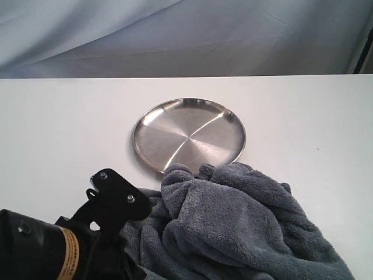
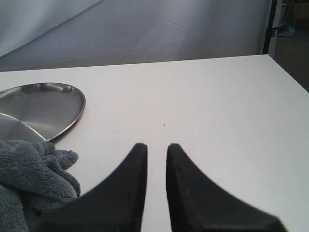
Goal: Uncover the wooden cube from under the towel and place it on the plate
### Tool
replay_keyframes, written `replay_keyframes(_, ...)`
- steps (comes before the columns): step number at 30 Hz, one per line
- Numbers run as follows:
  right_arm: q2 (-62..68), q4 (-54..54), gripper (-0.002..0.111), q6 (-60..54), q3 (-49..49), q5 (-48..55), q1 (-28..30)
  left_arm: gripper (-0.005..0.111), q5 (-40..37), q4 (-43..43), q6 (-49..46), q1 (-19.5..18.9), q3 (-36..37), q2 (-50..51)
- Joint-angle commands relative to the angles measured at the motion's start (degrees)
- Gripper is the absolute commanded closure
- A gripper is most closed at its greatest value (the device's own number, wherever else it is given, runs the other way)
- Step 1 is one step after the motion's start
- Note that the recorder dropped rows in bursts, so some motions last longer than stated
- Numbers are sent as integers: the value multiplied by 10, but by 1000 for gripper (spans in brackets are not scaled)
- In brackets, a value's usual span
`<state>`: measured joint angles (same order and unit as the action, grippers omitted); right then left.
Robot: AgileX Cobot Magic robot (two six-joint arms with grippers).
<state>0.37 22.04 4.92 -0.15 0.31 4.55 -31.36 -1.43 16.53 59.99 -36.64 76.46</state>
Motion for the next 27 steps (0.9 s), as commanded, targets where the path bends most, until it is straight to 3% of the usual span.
replay_keyframes(1, -4, 3, 105, 2, 1, 7, 0, 105, 27, 7, -2, 4, 1, 31)
replay_keyframes(5, -4, 3, 105, 2, 1, 7, 0, 92, 77, 7, -2, 3, 1, 94)
replay_keyframes(9, -4, 3, 105, 2, 1, 7, 0, 62, 111, 7, -2, 2, -11, 162)
replay_keyframes(13, -4, 3, 105, 2, 1, 7, 0, 47, 157, 7, -2, 2, -11, 201)
replay_keyframes(24, -4, 3, 105, 2, 1, 7, 0, 47, 164, 7, -2, 2, -11, 243)
replay_keyframes(27, -4, 3, 105, 2, 1, 7, 0, 54, 164, 7, -2, 2, -11, 243)
